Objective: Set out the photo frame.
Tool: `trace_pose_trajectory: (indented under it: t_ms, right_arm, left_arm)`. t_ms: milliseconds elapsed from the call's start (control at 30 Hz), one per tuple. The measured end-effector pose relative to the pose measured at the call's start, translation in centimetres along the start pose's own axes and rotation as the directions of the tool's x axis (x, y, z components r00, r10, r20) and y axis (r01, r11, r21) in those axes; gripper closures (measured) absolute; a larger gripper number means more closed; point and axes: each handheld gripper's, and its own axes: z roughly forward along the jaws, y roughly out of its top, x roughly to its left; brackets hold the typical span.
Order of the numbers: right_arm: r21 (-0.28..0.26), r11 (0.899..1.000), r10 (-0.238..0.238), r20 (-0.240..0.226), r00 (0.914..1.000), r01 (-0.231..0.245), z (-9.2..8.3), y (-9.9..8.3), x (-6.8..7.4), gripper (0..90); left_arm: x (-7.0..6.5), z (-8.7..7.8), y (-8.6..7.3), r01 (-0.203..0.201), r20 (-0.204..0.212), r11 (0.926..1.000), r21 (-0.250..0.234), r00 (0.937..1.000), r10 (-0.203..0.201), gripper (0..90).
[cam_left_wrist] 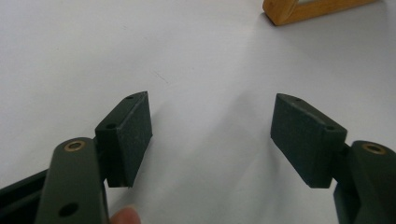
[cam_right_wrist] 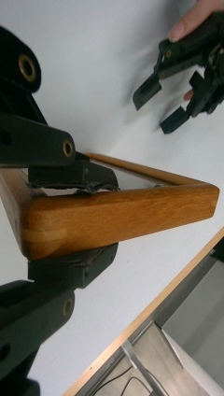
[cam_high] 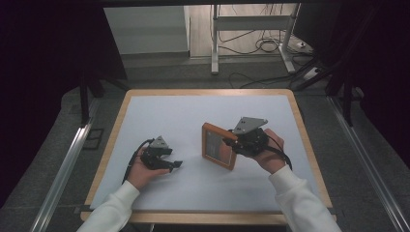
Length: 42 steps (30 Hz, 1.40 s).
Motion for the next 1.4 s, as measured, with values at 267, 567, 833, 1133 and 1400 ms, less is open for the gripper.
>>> trace_pose_trajectory:
  t_ms: [267, 567, 833, 1133, 1400]
  right_arm:
    - [0.021, 0.998, 0.05, 0.028, 0.9983, -0.051, 0.8, -0.3, -1.6, 56.2]
    - [0.05, 0.994, 0.099, 0.047, 0.994, -0.102, 2.3, -1.3, -3.9, 47.3]
    - [0.048, 0.991, 0.117, 0.087, 0.9894, -0.121, 2.7, -1.4, -3.9, 37.0]
    - [-0.073, 0.972, 0.231, 0.114, 0.9662, -0.224, 0.3, -2.4, -3.9, 23.4]
    - [-0.127, 0.942, 0.325, 0.109, 0.9393, -0.311, -2.7, -4.7, -2.8, 21.6]
  left_arm:
    - [0.0, -0.1, 0.0, 0.001, 0.0, 1.0, -0.005, 1.0, -0.001, 28.9]
    - [0.1, -0.1, 0.0, -0.001, -0.003, 1.0, -0.006, 1.0, 0.001, 28.9]
    - [0.1, -0.1, 0.0, -0.003, -0.003, 1.0, -0.008, 1.0, 0.003, 28.9]
    - [0.1, -0.2, 0.0, 0.0, -0.003, 1.0, -0.009, 1.0, 0.0, 28.9]
    - [-0.2, -0.2, 0.1, -0.005, -0.007, 0.9998, -0.019, 1.0, 0.005, 28.8]
